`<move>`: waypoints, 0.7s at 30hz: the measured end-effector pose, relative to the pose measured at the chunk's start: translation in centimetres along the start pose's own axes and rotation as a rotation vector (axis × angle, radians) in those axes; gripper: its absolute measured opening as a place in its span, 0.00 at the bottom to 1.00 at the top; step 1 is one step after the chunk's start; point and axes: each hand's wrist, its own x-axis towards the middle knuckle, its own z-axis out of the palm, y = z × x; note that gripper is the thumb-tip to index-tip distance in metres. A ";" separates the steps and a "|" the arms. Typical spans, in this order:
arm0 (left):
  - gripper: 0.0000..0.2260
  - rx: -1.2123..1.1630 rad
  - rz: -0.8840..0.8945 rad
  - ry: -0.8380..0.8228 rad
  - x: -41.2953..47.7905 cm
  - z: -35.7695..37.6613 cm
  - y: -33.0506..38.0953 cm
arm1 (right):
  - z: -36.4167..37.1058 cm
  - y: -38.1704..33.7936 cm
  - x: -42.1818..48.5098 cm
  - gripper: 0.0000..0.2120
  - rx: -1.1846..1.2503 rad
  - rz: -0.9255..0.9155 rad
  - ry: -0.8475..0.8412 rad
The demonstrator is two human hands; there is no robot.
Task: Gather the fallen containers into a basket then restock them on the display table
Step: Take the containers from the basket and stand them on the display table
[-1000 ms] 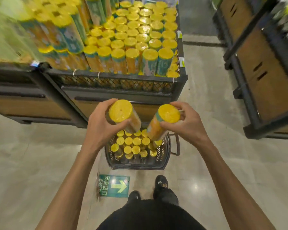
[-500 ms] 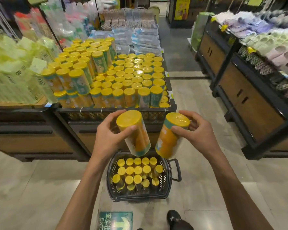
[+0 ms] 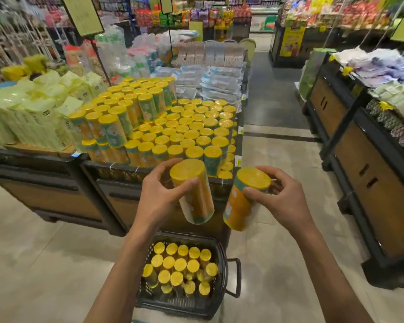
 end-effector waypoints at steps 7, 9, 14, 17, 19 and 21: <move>0.30 0.034 -0.009 0.106 0.8 9.2 1.7 | -9.3 2.8 4.2 0.29 0.000 0.006 -0.059; 0.30 0.026 -0.018 0.119 1.2 11.3 2.2 | -11.3 3.4 5.5 0.29 -0.019 0.002 -0.076; 0.31 0.063 -0.035 0.140 3.3 15.0 2.9 | -14.3 4.9 9.7 0.32 0.004 -0.006 -0.105; 0.34 0.095 -0.043 0.175 5.5 16.7 3.0 | -15.4 5.5 12.6 0.33 0.019 -0.015 -0.141; 0.34 0.108 -0.034 0.193 7.2 17.8 3.0 | -15.9 6.0 14.7 0.32 0.022 -0.028 -0.165; 0.35 0.118 -0.025 0.206 9.1 19.2 2.7 | -16.4 6.8 17.1 0.31 0.029 -0.039 -0.185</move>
